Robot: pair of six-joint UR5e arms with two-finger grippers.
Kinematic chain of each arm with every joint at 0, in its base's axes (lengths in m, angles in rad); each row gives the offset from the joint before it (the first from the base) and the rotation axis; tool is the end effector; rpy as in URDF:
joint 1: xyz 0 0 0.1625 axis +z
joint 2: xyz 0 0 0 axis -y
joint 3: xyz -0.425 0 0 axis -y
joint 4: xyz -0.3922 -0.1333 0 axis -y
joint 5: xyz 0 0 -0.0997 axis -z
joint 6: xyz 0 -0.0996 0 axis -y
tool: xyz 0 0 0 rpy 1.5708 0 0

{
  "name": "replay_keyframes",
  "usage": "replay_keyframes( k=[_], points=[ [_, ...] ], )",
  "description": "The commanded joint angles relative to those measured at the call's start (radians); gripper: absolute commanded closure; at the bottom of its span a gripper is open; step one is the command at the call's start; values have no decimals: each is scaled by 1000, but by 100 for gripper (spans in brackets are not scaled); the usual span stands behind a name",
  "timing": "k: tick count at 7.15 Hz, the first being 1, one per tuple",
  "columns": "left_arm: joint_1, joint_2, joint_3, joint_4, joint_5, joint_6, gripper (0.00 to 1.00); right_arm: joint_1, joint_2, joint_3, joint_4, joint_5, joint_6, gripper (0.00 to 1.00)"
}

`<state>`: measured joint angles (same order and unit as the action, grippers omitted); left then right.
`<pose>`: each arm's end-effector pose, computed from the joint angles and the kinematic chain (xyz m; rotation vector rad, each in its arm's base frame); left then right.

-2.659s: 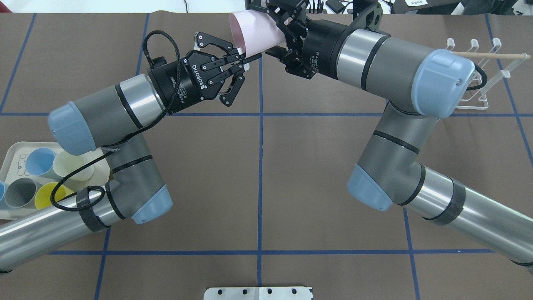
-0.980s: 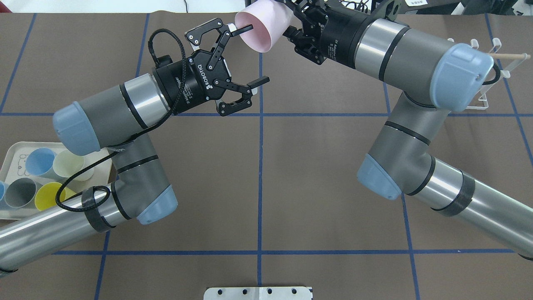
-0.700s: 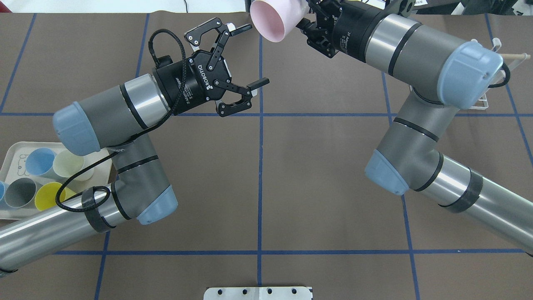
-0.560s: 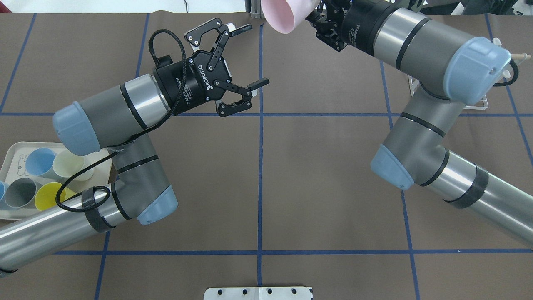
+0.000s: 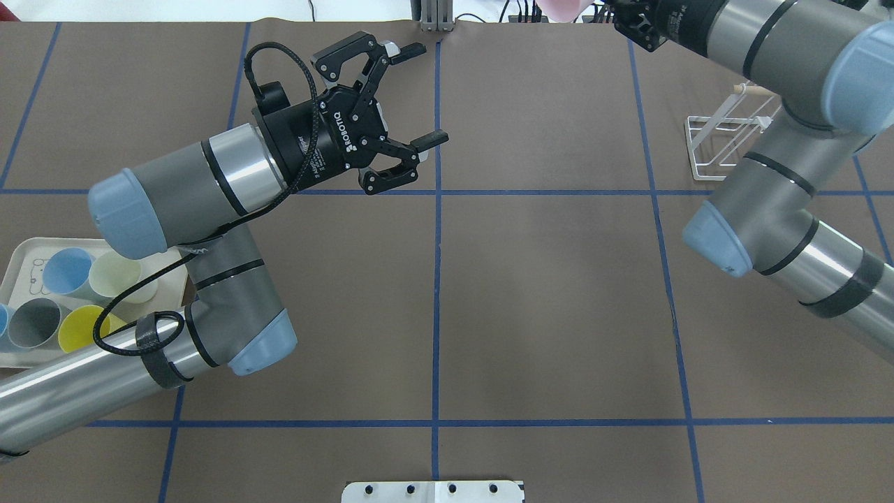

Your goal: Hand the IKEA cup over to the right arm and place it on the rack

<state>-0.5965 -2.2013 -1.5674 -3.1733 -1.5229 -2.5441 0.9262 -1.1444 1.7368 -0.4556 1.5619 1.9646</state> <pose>0.4070 -0.4433 0.1359 -0.4195 2.3500 -0.8679 -0.2450 -0.5492 0.2181 0.4828 -1.7439 0.9735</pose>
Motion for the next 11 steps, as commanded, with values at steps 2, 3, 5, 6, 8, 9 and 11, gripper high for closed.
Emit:
replay_keyframes(
  k=[2,3,5,6,8,9,11],
  points=[
    [-3,-5,-6,71,-49,221,1,166,-241,13,-43,170,-484,100],
    [-5,-5,-7,93,-51,263,1,210,-341,36,-47,173,-664,100],
    [-3,-1,-6,90,-51,269,1,296,-498,75,-46,153,-850,100],
    [-3,0,-7,92,-52,269,1,309,-552,84,-46,95,-913,100],
    [-2,2,0,90,-53,269,1,304,-610,90,-41,-38,-980,100],
    [0,2,4,90,-53,269,1,299,-645,96,-29,-96,-997,100],
    [1,3,9,90,-53,269,1,191,-653,98,-31,-278,-1006,100]
  ],
)
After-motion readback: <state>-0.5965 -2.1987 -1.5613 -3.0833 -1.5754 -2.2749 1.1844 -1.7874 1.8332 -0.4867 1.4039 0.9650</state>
